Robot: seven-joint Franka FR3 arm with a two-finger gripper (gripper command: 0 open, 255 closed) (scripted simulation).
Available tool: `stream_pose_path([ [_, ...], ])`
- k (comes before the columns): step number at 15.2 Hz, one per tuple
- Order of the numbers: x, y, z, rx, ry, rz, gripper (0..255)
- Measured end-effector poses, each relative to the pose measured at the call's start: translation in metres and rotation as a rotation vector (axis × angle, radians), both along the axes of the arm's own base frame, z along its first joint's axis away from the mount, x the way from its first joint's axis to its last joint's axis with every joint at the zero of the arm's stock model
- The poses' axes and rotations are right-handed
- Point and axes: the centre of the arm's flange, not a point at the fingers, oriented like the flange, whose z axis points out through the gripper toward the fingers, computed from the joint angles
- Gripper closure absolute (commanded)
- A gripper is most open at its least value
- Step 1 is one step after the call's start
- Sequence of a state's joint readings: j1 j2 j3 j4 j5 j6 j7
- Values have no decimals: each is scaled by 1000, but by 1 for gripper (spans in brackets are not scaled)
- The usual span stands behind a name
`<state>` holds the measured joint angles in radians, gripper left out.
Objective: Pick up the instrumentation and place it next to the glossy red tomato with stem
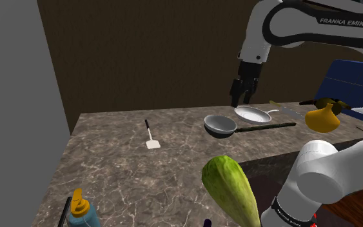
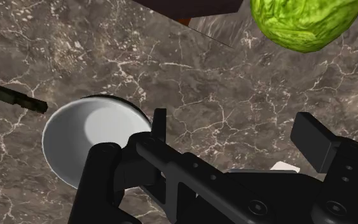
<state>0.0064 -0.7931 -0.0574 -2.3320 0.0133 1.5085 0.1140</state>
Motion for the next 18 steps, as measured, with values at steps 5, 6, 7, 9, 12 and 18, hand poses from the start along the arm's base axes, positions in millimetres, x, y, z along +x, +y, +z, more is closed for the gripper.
stream_pose_path([
  [5, 27, 17, -19, -7, -5, -33, 0],
  [6, 36, 22, -26, -10, -7, -44, 0],
  [7, 45, 27, -31, -12, -10, -55, 0],
  [9, 65, 40, -43, -17, -14, -77, 0],
  [12, 98, 56, -61, -24, -21, -111, 0],
  [18, 159, 81, -101, -38, -36, -178, 0],
])
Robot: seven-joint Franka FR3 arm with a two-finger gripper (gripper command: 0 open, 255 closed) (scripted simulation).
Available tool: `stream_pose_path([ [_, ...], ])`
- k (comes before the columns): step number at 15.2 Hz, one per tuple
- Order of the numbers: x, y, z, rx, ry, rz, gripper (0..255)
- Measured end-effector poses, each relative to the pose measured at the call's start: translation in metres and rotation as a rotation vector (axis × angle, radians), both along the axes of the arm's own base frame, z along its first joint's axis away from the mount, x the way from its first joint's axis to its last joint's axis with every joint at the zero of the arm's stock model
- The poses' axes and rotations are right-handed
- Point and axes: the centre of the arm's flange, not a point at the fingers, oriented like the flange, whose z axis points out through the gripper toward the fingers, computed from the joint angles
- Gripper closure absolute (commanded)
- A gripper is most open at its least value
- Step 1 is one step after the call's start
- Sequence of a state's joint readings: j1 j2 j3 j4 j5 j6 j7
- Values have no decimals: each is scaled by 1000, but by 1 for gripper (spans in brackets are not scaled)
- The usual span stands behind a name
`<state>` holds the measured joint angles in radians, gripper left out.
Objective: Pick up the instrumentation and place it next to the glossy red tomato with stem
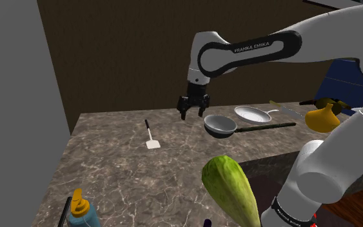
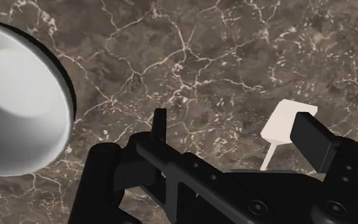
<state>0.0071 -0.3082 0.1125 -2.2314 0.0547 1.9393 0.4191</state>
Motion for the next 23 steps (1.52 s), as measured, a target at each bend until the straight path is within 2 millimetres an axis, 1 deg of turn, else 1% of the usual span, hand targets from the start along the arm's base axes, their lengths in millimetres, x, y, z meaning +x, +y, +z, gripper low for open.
stream_pose_path([
  [1, 9, 3, -5, -3, -2, -12, 0],
  [2, 24, 8, -11, -5, -6, -22, 0],
  [3, 33, 15, -18, -7, -7, -33, 0],
  [5, 56, 23, -31, -11, -12, -56, 0],
  [8, 89, 30, -50, -18, -19, -89, 0],
  [9, 99, 35, -55, -20, -21, -100, 0],
  [10, 107, 37, -61, -23, -23, -111, 0],
  [12, 132, 40, -74, -27, -28, -134, 0],
  [15, 167, 52, -92, -34, -35, -168, 0],
  [17, 189, 55, -100, -38, -39, -190, 0],
  [18, 202, 56, -108, -40, -43, -201, 0],
  [19, 210, 55, -113, -42, -44, -210, 0],
  [20, 214, 56, -118, -43, -44, -215, 0],
  [23, 219, 57, -135, -45, -45, -219, 0],
])
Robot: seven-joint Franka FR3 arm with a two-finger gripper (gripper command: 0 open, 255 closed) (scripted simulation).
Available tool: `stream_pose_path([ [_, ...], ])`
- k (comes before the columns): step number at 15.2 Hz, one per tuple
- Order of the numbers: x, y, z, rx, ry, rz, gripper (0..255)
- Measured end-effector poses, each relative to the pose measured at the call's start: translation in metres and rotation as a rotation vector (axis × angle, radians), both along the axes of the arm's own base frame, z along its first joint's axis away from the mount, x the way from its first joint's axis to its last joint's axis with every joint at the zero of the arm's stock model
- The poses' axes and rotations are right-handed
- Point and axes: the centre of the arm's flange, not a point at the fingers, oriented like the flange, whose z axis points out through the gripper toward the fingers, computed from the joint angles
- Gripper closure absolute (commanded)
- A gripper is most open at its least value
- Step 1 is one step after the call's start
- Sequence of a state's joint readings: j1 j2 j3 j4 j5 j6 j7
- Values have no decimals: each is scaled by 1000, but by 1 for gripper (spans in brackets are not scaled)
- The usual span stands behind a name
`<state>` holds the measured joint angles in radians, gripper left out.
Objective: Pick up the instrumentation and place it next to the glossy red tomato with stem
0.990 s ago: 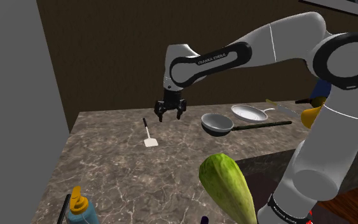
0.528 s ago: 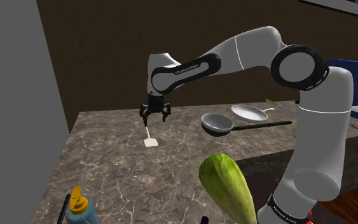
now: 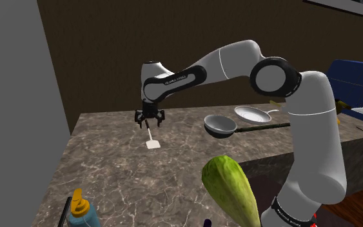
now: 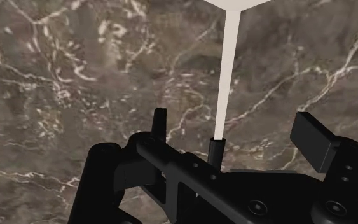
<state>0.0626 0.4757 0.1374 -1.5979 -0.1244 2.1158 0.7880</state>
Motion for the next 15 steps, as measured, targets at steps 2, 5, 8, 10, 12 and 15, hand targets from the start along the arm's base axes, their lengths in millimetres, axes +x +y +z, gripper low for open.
stream_pose_path([
  [2, 1, 1, -10, 0, 0, -1, 0],
  [5, 2, 0, -22, 0, 0, -1, 0],
  [8, 2, 0, -24, 0, -1, -1, 0],
  [10, 2, 0, -24, 0, -1, -1, 0],
  [12, 2, 0, -24, 0, -1, -1, 255],
  [15, 2, 0, -24, 0, -1, -1, 255],
])
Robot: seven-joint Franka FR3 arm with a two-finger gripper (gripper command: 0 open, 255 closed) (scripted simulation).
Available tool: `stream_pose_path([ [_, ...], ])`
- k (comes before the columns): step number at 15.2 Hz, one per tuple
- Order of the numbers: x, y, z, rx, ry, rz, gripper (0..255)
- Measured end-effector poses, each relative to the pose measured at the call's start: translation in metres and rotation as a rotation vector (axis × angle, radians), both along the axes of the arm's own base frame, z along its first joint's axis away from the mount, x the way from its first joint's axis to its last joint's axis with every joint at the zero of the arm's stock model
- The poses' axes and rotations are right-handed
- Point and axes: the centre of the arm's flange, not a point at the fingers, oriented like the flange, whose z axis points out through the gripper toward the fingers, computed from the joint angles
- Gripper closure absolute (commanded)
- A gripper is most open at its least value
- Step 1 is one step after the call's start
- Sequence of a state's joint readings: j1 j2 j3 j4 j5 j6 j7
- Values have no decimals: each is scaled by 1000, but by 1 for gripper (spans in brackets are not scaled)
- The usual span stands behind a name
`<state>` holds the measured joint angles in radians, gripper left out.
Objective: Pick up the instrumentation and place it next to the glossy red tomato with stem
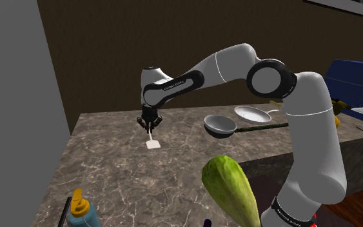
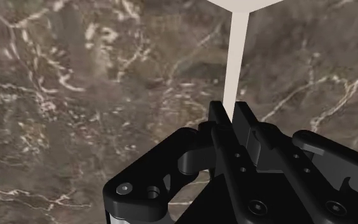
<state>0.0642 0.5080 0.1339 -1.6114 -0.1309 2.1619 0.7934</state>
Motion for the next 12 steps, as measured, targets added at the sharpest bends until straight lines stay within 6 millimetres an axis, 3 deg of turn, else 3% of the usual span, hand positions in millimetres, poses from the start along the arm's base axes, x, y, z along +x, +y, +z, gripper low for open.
stream_pose_path([
  [6, 0, 0, 0, 0, 0, 0, 255],
  [12, 1, 1, 26, 0, 0, 0, 255],
])
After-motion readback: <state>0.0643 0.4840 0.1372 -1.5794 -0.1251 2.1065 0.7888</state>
